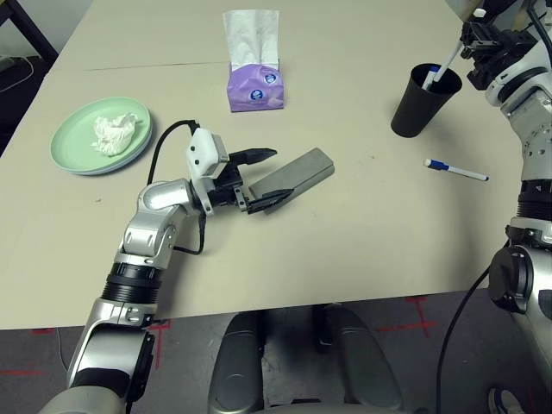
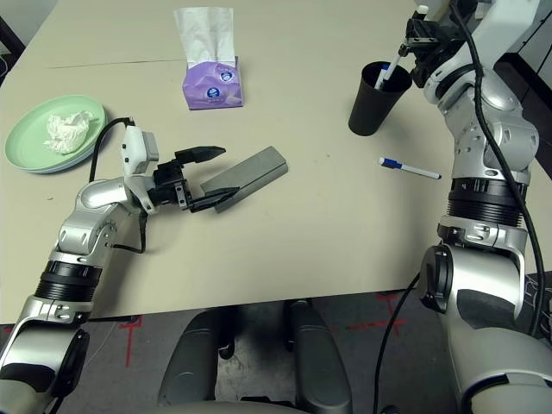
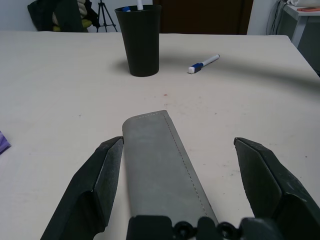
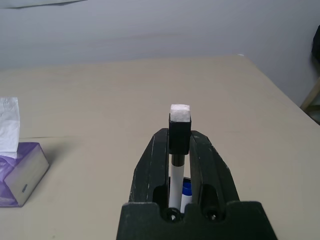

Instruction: Organize and tidy the items on the table.

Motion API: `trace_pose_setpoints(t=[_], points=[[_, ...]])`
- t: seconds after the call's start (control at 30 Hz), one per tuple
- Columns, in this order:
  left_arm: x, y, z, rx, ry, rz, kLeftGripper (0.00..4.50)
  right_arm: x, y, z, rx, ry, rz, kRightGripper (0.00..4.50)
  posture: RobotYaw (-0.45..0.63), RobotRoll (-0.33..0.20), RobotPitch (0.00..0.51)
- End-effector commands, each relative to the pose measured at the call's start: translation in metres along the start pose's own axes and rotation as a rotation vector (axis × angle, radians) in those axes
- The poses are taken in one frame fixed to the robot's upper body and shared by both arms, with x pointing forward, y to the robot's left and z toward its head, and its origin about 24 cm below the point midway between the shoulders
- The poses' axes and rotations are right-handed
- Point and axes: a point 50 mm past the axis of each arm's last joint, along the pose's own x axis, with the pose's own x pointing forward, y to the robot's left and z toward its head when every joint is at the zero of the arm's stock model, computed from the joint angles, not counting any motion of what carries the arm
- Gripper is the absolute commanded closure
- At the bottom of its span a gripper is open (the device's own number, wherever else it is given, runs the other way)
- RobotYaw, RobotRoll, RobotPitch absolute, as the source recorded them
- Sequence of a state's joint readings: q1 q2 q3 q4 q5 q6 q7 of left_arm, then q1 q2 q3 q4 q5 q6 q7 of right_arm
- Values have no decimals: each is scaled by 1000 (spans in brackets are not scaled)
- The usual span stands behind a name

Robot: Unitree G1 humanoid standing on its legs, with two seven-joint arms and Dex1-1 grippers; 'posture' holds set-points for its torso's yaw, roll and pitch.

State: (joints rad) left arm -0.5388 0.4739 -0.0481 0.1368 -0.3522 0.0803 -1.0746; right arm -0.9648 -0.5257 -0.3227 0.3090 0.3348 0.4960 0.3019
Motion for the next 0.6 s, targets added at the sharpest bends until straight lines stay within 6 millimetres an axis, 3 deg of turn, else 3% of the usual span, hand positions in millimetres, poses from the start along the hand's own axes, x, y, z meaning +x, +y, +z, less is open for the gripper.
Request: trace_pose_setpoints(t=[0.03,0.2,0.33,0.47,0.6], points=[[-2,-1,-2,-9,13,-5,0,-2,0,0,-36,13,0,3242,16,0,203],[-2,-2,-3,-12,14,-5,0,0,3,-2,-59,37,41,1473,23,0,204],[-3,-3,-3,-10,16,-5,0,0,18,-2,-4,28,248,37,29,0,204],[-3,-6,-4,-12,17,-4,0,-9,32,-10,-36,162,524,37,41,0,208],[-4,-8,-5,-15,16,0,0,-21,22,-27,-108,472,637,37,50,0,211]])
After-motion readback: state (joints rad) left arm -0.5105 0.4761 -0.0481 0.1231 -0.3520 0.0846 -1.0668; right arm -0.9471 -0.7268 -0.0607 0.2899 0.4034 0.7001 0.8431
